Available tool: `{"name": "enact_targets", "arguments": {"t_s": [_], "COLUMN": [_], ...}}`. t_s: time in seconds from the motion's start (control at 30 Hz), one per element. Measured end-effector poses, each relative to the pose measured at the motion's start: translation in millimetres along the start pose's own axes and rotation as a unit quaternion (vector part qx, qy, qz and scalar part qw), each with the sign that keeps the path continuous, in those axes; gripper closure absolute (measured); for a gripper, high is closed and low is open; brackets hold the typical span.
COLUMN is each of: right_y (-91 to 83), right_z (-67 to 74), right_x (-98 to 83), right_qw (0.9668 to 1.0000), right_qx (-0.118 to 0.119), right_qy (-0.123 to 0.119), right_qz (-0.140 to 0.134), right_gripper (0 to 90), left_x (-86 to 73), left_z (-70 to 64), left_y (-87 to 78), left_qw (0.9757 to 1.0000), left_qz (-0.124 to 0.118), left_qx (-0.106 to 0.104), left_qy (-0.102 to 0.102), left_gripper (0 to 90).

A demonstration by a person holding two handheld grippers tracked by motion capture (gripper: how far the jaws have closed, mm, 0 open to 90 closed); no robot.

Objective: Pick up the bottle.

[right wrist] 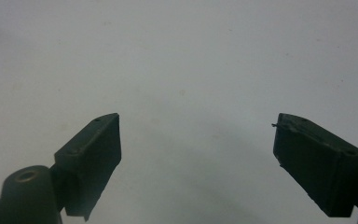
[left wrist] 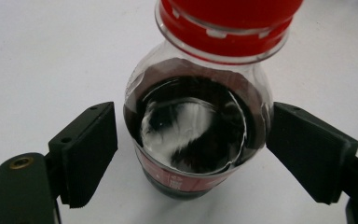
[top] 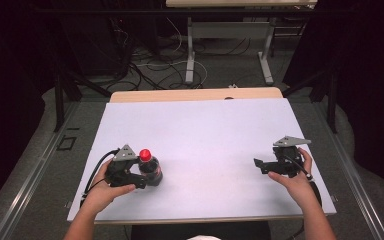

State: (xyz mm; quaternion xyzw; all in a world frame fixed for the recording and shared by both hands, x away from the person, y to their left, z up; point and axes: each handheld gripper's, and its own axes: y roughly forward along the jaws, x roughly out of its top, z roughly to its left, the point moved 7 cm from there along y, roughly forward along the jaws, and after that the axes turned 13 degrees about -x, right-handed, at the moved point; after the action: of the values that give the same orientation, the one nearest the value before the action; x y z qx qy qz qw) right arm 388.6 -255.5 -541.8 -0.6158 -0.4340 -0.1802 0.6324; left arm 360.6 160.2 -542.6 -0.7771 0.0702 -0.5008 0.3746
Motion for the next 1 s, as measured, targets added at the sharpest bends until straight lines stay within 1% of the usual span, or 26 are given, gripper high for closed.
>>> {"name": "enact_targets", "arguments": {"t_s": [0.03,0.07,0.1,0.13,0.17,0.23,0.27,0.3,0.33,0.37,0.4,0.43,0.47,0.5,0.57,0.6,0.63,0.73,0.77,0.83,0.87,0.97,1.0], "right_y": [0.5,0.5,0.9,1.0,1.1,1.4,1.6,2.1,2.3,2.3,2.1,2.1,2.0,2.0,2.1,2.7,2.7,3.4,3.5,3.2,2.8,2.9,2.9], "right_z": [1.1,1.0,1.2,1.5,1.5,1.6,1.8,2.1,2.1,2.1,3.0,3.0,2.9,3.8,4.1,4.9,5.9,6.6,7.0,8.1,7.6,9.1,9.4], "right_x": [-0.1,-0.1,-0.1,-0.2,-0.4,-0.4,-0.5,-0.6,-0.7,-0.7,-1.0,-1.0,-0.9,-0.8,-0.5,-0.6,-0.9,-1.2,-1.0,-0.8,-0.6,0.1,0.5], "right_qw": [1.0,1.0,1.0,1.0,1.0,1.0,1.0,1.0,1.0,1.0,1.0,1.0,1.0,1.0,1.0,1.0,1.0,1.0,1.0,0.9999,1.0,0.9999,0.9999], "right_qx": [0.002,0.0,-0.001,0.0,0.0,0.0,0.0,0.002,0.001,0.001,0.003,0.003,0.001,0.003,0.002,0.005,0.007,0.007,0.008,0.009,0.006,0.008,0.006], "right_qy": [0.003,0.002,0.002,0.002,0.0,-0.001,-0.001,-0.001,-0.002,-0.002,0.0,0.0,0.0,0.0,-0.002,-0.001,0.001,-0.003,-0.004,-0.005,-0.007,-0.006,-0.008], "right_qz": [0.001,0.001,0.0,0.001,0.002,0.001,0.001,0.001,0.001,0.001,0.003,0.003,0.003,0.002,0.001,0.002,0.004,0.004,0.003,0.003,0.003,0.0,-0.001], "right_gripper": [14.6,14.6,14.6,14.6,14.6,14.6,14.6,14.6,14.6,14.6,14.6,14.6,14.6,14.7,14.8,15.1,15.1,15.1,15.1,15.2,15.2,15.2,15.2], "left_x": [0.0,-0.4,0.2,-0.5,-0.3,-0.4,-0.3,-1.2,-1.2,-1.2,-0.9,-0.9,-1.5,-1.5,-1.5,-2.2,-2.3,-2.2,-2.1,-2.9,-2.7,-2.4,-2.2], "left_z": [-0.1,-1.1,-1.0,-0.5,-0.1,-0.5,0.4,0.2,0.2,-0.4,0.2,0.2,-0.2,0.6,0.7,0.0,0.3,-0.2,0.0,0.3,0.1,0.0,-0.2], "left_y": [1.9,3.5,5.6,4.9,7.0,7.8,7.4,6.2,6.2,7.6,7.8,7.8,6.6,7.3,7.7,7.0,6.7,6.9,8.1,6.6,7.8,8.1,8.3], "left_qw": [1.0,1.0,1.0,0.9999,0.9998,0.9999,0.9997,0.9997,0.9997,0.9998,0.9996,0.9996,0.9997,0.9995,0.9996,0.9997,0.9996,0.9996,0.9994,0.9996,0.9993,0.9992,0.9991], "left_qz": [-0.002,0.001,-0.003,0.01,0.004,0.003,0.003,0.009,0.009,-0.001,-0.006,-0.006,0.001,-0.006,-0.01,-0.007,-0.006,-0.007,-0.015,-0.011,-0.027,-0.03,-0.029], "left_qx": [0.003,0.0,0.004,0.004,0.012,0.013,0.02,0.017,0.017,0.02,0.021,0.021,0.016,0.023,0.021,0.014,0.019,0.019,0.024,0.019,0.022,0.025,0.03], "left_qy": [0.0,-0.001,0.003,0.01,0.013,0.01,0.013,0.013,0.013,0.009,0.016,0.016,0.016,0.018,0.019,0.017,0.019,0.019,0.017,0.02,0.012,0.01,0.011], "left_gripper": [17.6,18.3,18.8,20.0,22.0,24.3,26.2,28.0,28.4,28.4,28.7,28.8,28.8,28.9,28.9,29.0,29.0,29.2,29.3,29.5,29.5,29.6,29.8]}}
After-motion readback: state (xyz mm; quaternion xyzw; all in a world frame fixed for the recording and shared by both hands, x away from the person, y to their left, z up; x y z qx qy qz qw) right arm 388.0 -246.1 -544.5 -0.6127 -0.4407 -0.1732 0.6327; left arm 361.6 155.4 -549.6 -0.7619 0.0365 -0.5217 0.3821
